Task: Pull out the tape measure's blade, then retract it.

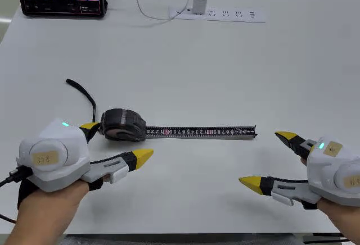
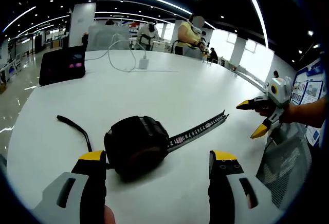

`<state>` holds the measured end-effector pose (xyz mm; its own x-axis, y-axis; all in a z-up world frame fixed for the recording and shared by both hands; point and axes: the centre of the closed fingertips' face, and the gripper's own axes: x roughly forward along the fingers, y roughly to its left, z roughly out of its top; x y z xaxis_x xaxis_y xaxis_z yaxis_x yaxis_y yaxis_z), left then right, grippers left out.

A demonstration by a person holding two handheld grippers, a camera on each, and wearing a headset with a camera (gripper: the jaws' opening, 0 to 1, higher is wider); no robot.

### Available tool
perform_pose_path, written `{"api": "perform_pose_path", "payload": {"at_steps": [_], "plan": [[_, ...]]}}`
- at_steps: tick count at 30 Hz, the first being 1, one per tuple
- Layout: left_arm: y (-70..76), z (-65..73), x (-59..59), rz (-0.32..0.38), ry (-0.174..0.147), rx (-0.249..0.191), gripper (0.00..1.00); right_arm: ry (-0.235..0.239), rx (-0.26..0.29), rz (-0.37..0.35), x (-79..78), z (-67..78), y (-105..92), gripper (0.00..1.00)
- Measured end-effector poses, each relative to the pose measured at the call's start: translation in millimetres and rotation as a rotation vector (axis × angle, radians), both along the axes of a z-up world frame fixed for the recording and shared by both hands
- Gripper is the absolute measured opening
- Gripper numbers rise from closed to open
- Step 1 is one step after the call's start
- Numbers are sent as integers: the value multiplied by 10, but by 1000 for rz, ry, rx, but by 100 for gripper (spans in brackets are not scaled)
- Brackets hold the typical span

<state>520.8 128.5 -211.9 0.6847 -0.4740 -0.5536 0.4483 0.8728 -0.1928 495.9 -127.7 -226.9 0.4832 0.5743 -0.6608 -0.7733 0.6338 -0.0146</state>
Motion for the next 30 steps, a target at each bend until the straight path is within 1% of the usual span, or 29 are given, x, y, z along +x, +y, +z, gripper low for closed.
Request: {"api": "perform_pose_path", "payload": {"at_steps": [1, 4, 6, 10, 12, 13, 17, 26, 30], "plan": [[-1, 1, 4, 5, 2, -5, 80, 2, -3, 4, 8, -2, -5, 76], [-8, -7, 38, 22, 5, 1, 80, 9, -11, 20, 28, -4, -13, 73], [-18, -8, 59, 27, 5, 8, 81, 12, -18, 29, 48, -5, -18, 73], [-15, -6, 95, 49, 2, 8, 81, 24, -33, 46, 79, -21, -41, 72], [-23, -14, 103, 52, 2, 15, 81, 26, -32, 55, 90, -10, -49, 69], [-26, -13, 106, 55, 3, 12, 82, 31, -30, 60, 94, -5, -48, 67], [-13, -24, 122, 72, 2, 17, 81, 37, -48, 83, 138, -23, -76, 66], [-17, -38, 163, 113, -1, 10, 81, 66, -72, 134, 199, -11, -109, 63], [-12, -50, 182, 132, -3, 14, 81, 69, -81, 149, 233, 1, -106, 63]]}}
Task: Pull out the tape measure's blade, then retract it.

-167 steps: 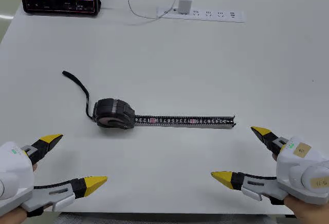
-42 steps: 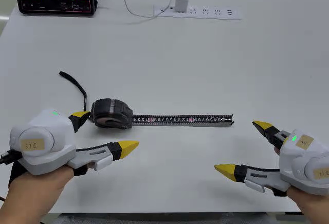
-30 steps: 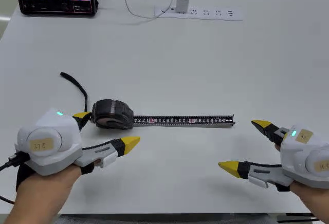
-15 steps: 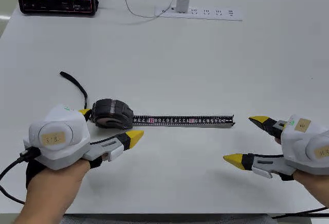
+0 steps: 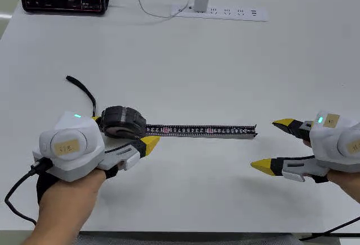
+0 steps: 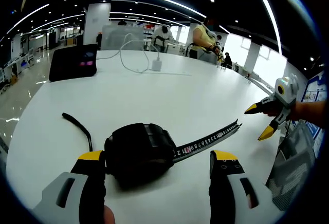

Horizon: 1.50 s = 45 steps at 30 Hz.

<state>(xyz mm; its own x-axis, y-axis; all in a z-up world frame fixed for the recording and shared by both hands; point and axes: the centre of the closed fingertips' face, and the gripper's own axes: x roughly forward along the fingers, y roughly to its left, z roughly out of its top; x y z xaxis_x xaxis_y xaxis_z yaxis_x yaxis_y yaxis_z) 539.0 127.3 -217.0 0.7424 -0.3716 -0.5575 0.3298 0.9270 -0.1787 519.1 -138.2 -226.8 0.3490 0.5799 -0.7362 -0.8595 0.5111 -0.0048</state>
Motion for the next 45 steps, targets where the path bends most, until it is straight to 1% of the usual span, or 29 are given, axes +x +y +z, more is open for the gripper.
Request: {"api": "perform_pose_path", "payload": {"at_steps": [4, 7, 10, 12, 14, 15, 19, 25, 29, 31, 37, 40, 44, 45], "plan": [[10, -21, 27, 18, 2, 7, 80, 2, -9, 13, 25, 6, -1, 62], [6, -39, 56, 34, 5, 4, 80, 5, -16, 23, 42, 7, -7, 62], [16, -63, 76, 47, 3, 16, 80, 4, -27, 35, 69, -3, -23, 61], [18, -61, 83, 56, 4, 15, 79, 6, -30, 42, 76, -2, -22, 61], [29, -82, 99, 61, 7, 30, 78, 9, -35, 51, 85, -1, -21, 60], [27, -93, 105, 59, 9, 36, 78, 14, -38, 58, 88, -2, -21, 59], [46, -97, 121, 76, 10, 34, 77, 24, -46, 77, 105, -5, -22, 56], [54, -107, 142, 97, 12, 42, 76, 27, -73, 118, 147, -11, -28, 53], [69, -115, 161, 112, 13, 44, 74, 36, -76, 138, 173, -12, -12, 49], [70, -109, 169, 126, 15, 34, 74, 34, -93, 158, 185, -34, -14, 47], [94, -123, 193, 149, 18, 43, 71, 49, -120, 215, 198, -91, 3, 41], [103, -126, 203, 158, 21, 44, 70, 58, -142, 245, 196, -132, 1, 39], [108, -122, 210, 178, 19, 42, 69, 67, -152, 261, 218, -151, -2, 37], [112, -129, 211, 178, 20, 51, 69, 69, -157, 268, 223, -158, -5, 37]]}}
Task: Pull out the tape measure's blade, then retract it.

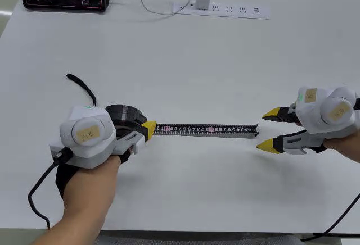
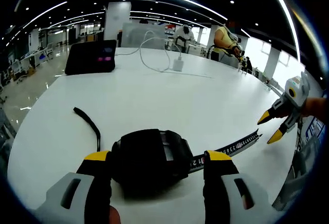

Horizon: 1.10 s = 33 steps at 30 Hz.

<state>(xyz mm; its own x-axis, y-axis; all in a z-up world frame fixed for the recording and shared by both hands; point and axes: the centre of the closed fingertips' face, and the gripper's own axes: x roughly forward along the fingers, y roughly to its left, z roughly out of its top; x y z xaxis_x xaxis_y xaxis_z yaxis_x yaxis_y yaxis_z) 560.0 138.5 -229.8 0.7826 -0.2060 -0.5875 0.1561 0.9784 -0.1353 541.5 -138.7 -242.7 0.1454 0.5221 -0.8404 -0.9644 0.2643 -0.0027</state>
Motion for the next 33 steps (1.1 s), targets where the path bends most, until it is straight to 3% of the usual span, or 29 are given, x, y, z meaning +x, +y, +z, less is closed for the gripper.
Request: {"api": "perform_pose_path", "payload": {"at_steps": [13, 33], "plan": [[66, -26, 18, 23, 4, 11, 61, 14, -46, 75, 71, -64, -15, 30], [68, -32, 17, 8, 7, 3, 60, 44, -90, 148, 91, -173, 51, 25]]}}
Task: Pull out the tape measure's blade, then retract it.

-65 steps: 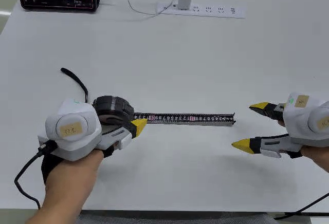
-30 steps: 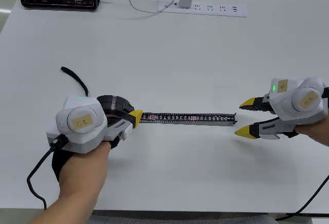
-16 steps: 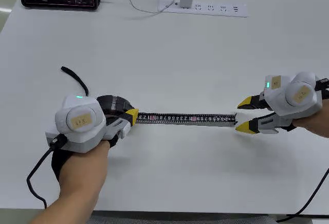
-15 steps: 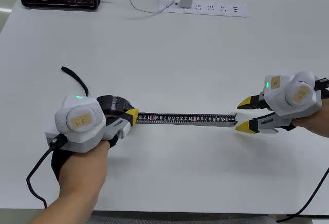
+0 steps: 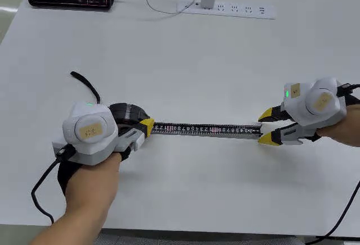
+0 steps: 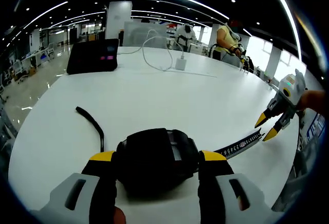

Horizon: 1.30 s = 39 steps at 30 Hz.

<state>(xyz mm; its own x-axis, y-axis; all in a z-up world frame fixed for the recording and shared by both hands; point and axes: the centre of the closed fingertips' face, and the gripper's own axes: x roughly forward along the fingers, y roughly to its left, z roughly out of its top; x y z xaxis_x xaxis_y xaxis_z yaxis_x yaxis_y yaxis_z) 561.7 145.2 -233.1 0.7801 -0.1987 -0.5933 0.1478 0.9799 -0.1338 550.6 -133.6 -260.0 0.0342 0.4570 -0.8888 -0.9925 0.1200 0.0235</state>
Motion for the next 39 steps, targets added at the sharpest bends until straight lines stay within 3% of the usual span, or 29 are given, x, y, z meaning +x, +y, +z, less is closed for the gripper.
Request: {"api": "perform_pose_path", "payload": {"at_steps": [10, 24, 39], "plan": [[1, 2, -4, 0, 3, -3, 60, 21, -11, 15, -9, -41, 22, 21], [2, -5, 1, 3, 3, -4, 60, 1, -21, 49, -18, -52, 30, 12], [3, -9, 2, 1, 10, 1, 60, -4, -21, 47, -15, -55, 30, 11]]}}
